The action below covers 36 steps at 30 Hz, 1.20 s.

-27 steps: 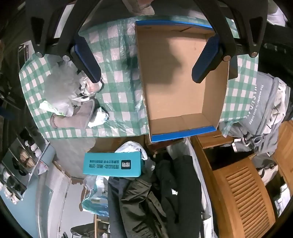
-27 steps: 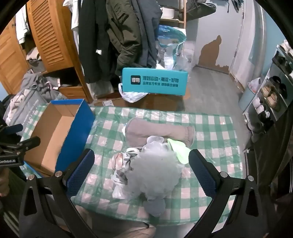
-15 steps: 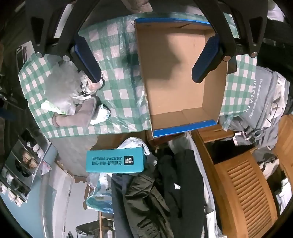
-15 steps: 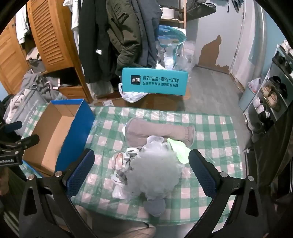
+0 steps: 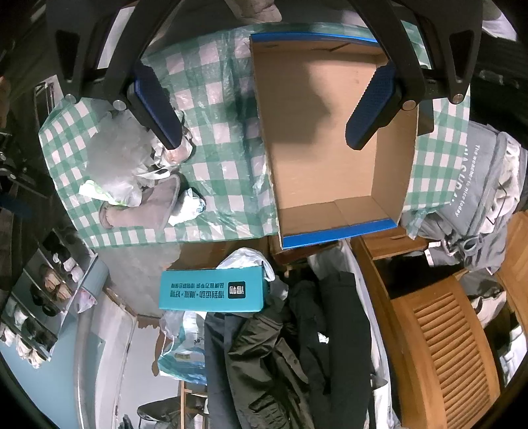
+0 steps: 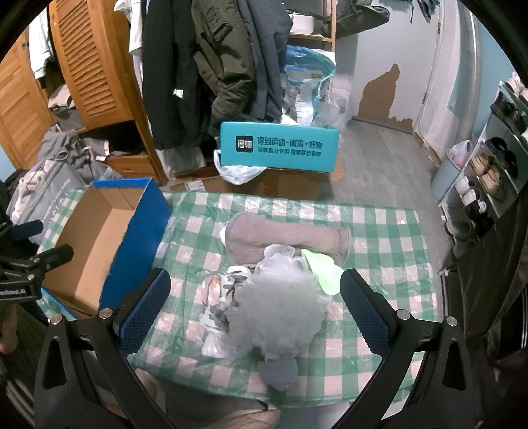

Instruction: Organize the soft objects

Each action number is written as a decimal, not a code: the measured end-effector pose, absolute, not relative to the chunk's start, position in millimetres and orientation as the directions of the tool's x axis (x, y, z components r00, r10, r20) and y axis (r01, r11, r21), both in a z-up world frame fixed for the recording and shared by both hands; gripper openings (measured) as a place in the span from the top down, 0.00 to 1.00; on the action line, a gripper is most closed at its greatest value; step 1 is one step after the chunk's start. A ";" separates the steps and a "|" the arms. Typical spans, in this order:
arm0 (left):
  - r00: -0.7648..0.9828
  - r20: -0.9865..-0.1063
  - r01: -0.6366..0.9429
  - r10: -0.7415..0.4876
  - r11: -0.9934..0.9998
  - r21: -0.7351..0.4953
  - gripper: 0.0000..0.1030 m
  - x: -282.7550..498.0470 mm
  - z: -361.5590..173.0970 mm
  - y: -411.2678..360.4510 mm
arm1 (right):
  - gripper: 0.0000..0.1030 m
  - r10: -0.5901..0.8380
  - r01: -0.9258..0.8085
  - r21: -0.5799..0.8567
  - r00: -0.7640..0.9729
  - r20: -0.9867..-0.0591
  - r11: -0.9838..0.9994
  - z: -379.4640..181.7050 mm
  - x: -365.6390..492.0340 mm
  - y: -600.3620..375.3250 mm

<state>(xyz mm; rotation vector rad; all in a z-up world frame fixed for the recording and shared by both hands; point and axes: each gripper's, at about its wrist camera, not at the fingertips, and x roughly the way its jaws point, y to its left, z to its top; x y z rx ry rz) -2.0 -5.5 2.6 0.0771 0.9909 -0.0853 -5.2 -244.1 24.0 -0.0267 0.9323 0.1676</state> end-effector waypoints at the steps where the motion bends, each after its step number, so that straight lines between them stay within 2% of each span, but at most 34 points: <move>1: 0.545 -0.838 0.107 -0.037 0.994 0.026 0.03 -2.6 2.3 -5.7 | 0.02 0.132 -0.155 0.050 0.584 -0.801 0.987 24.0 -5.1 -244.2; 36: 0.533 -0.845 0.108 -0.035 0.994 0.028 0.03 -5.3 -4.2 -7.0 | 0.02 0.134 -0.157 0.051 0.577 -0.806 0.986 19.7 -5.0 -244.9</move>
